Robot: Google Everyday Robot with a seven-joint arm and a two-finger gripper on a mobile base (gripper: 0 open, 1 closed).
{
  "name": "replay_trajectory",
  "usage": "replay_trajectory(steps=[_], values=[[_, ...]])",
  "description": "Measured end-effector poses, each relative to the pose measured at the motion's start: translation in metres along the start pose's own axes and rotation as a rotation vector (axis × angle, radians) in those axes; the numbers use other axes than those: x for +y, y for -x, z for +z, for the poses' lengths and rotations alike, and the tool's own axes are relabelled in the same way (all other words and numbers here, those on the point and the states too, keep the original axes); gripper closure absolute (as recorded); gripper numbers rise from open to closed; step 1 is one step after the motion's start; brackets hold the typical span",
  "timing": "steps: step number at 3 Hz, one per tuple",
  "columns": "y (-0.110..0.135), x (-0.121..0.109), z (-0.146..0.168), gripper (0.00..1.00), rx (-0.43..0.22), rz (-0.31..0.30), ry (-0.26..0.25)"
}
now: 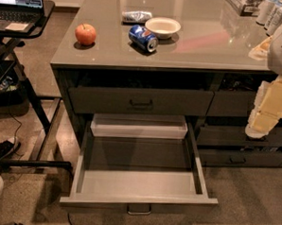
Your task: Close middle drawer
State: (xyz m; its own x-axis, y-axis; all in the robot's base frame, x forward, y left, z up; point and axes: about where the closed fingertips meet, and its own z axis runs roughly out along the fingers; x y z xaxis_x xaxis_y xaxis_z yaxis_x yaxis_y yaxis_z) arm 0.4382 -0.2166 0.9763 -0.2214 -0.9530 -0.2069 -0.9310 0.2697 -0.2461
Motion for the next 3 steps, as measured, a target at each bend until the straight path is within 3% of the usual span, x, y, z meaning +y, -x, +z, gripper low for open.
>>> replay_trajectory(steps=[1,2,3], values=[[0.0,0.0,0.0,0.0,0.0,0.0,0.0],[-0.003,0.01,0.022,0.0,-0.028,0.004,-0.006],[-0.014,0.032,0.076,0.0,-0.083,0.018,0.008]])
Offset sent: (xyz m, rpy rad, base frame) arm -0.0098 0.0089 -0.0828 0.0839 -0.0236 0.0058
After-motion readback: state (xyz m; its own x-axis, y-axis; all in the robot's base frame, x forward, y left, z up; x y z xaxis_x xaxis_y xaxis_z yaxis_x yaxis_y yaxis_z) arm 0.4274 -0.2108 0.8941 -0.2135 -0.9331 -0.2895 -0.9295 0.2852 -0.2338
